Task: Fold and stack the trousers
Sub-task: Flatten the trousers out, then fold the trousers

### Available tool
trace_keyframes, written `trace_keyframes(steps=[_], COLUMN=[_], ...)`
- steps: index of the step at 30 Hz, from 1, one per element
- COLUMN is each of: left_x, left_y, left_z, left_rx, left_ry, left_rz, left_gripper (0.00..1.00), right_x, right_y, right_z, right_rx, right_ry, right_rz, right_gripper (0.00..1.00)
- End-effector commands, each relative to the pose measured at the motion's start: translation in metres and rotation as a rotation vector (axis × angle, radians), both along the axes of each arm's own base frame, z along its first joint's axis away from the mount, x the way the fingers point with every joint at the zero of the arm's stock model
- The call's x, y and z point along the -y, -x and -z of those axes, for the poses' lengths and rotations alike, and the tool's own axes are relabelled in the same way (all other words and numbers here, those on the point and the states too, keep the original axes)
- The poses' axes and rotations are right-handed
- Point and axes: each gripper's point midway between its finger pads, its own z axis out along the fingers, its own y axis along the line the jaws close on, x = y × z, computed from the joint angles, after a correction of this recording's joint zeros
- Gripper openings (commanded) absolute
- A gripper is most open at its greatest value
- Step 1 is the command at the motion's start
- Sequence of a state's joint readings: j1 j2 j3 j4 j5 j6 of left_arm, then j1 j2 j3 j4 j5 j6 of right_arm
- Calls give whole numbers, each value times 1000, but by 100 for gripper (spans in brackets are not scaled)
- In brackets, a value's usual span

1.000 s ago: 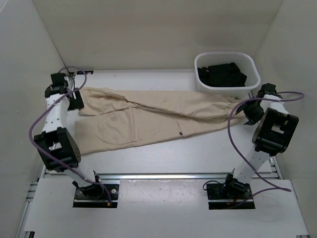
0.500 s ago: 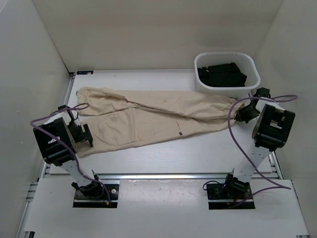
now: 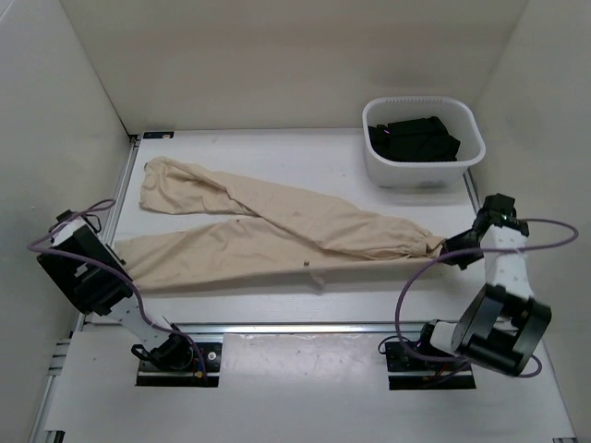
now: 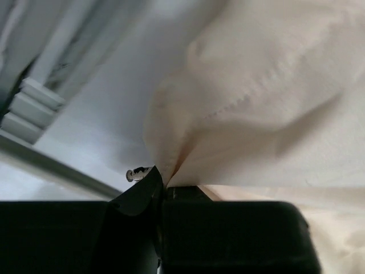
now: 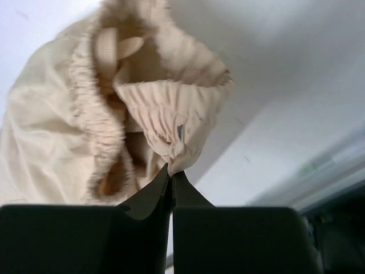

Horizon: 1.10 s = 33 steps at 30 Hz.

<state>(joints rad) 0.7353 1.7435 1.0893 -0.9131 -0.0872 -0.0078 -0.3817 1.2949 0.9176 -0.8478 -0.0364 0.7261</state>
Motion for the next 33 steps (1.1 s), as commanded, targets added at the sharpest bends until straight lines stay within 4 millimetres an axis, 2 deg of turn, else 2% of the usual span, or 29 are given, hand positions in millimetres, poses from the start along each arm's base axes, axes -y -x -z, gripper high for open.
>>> trace_keyframes(steps=[1, 2, 4, 5, 6, 7, 9, 10, 11, 13, 14, 15, 16, 19, 20, 21, 22, 23, 24, 26, 27, 29, 30, 31, 32, 33], left_x=[-43, -41, -30, -27, -25, -20, -20, -20, -20, -27, -38, -39, -40, -34, -28, -25, -22, -14, -8, 0, 8, 17, 24, 27, 27, 30], left_y=[13, 15, 24, 27, 32, 37, 42, 42, 42, 31, 18, 12, -2, -34, -52, -62, -73, -85, -106, -135, -166, -198, -222, -249, -265, -286], left_z=[-23, -23, -13, -10, -8, -4, 2, 2, 2, -8, -22, -33, -52, -90, -112, -122, -131, -141, -160, -176, -189, -198, -179, -202, -200, -168], left_rx=[-30, -30, -54, -63, -72, -86, -97, -97, -97, -55, -2, 24, 77, 188, 256, 295, 336, 372, 456, 540, 622, 695, 686, 775, 790, 743], left_ry=[-190, -190, -155, -146, -138, -124, -114, -114, -114, -138, -173, -183, -229, -298, -332, -339, -337, -327, -296, -253, -184, -106, -35, -19, -2, 45], left_rz=[-54, -54, -50, -49, -57, -56, -66, -66, -66, -68, -71, -62, -37, 34, 78, 97, 117, 148, 181, 229, 277, 331, 361, 406, 423, 434], left_gripper=[14, 14, 14, 21, 26, 30, 45, 53, 61, 66, 68, 68, 70, 70, 76, 79, 82, 86, 89, 91, 91, 93, 94, 94, 94, 94], right_x=[-3, -2, -4, -6, -9, -9, -2, -1, 1, 7, 11, 16, 17, 11, 5, -3, -21, -32, -40, -60, -74, -81, -87, -90, -90, -95], right_y=[70, 88, 103, 105, 110, 110, 119, 123, 127, 120, 116, 102, 96, 87, 87, 87, 89, 88, 81, 77, 82, 68, 64, 61, 56, 51], right_z=[5, 13, 16, 19, 23, 23, 24, 24, 19, 7, -3, -23, -35, -70, -74, -75, -66, -63, -56, -40, -21, -12, -11, -9, -5, -5], right_rx=[-159, -207, -221, -225, -235, -235, -272, -290, -301, -266, -238, -166, -140, -74, -60, -47, -54, -24, 5, 17, -28, 2, 7, 2, -21, -26], right_ry=[3, 25, 47, 42, 36, 36, 74, 83, 99, 126, 148, 177, 201, 216, 197, 168, 96, 45, 3, -99, -143, -169, -160, -155, -128, -113], right_rz=[107, 146, 162, 176, 186, 186, 212, 224, 227, 220, 217, 206, 176, 153, 151, 153, 132, 182, 199, 265, 253, 285, 251, 238, 223, 185], right_gripper=[0, 8, 14, 16, 24, 27, 63, 76, 83, 85, 85, 83, 82, 80, 80, 79, 78, 78, 76, 74, 74, 74, 74, 74, 74, 76])
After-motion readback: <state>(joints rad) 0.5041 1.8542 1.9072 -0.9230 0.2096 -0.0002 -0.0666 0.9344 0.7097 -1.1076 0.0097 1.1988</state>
